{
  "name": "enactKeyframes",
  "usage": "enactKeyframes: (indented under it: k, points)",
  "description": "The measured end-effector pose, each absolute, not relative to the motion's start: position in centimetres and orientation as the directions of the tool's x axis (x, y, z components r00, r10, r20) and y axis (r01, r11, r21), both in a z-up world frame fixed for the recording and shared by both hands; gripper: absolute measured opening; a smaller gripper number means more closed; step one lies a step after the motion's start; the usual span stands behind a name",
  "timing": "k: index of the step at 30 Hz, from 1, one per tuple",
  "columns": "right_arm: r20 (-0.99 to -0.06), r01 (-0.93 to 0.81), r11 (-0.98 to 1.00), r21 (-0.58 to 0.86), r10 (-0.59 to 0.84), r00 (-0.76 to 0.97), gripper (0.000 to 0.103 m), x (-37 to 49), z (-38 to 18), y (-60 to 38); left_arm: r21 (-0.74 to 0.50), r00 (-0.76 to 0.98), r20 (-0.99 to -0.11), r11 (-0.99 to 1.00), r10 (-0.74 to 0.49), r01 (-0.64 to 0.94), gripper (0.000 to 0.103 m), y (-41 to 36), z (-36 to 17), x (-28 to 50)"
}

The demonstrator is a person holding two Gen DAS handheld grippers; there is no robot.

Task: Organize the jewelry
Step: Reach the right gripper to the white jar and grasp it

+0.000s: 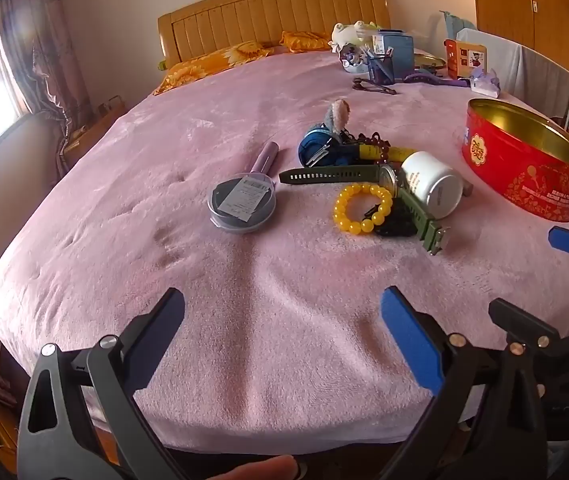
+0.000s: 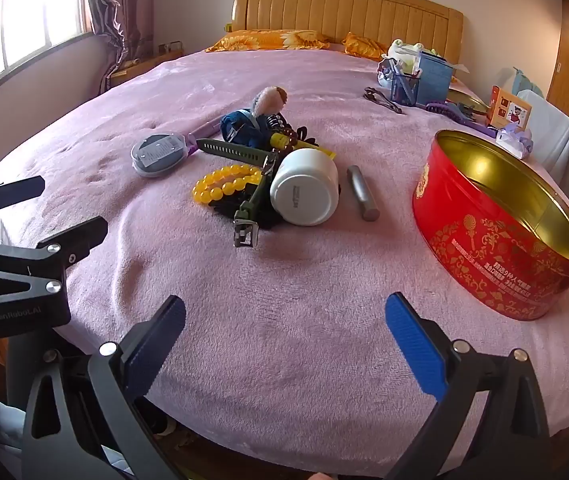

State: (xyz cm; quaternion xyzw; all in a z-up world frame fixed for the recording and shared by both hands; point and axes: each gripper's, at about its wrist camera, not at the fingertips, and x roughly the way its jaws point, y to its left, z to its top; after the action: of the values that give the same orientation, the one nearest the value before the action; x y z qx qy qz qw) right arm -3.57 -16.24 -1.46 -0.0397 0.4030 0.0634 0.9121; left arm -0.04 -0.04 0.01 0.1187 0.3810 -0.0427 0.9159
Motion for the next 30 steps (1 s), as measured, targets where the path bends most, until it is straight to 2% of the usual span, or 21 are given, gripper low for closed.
enactKeyframes:
  k: [7,13,19,23,30]
  points:
    - [-0.739,-0.145,0.989,-0.02,0.083,0.669,0.101,-3.6,-1.5,-16.3,0.157,0.696,-0.718,0.969,-0.022,0.192,0.096,0.1,0.1,0.0]
    - [-0.731,-0.142,0.989,-0.028,0.077,0.678,0.101,-3.0,-1.1,-16.8,-0.018,0.653,-0.744,0.98,-0.144,0.196,0.096,2.3,0.8,1.1]
    - [-0.736,-0.144,0.989,-0.033,0.073,0.673,0.101,-0.2,-0.7,-16.5,0.065,0.665,-0.74,0.973,-0.102,0.222,0.096,2.0,1.0,4.0]
    - [-0.737,-0.109,0.994,-0.002,0.072,0.672,0.101,2.1,-0.1,-17.0,0.021,0.672,-0.722,0.966,-0.165,0.259,0.096,2.4,1.5,6.2]
    - [-0.766,-0.075,0.995,0.068,0.1,0.635,0.101,7.1,-0.3,-17.4,-0.003,0.649,-0.737,0.962,-0.187,0.273,0.096,1.5,1.1,9.0]
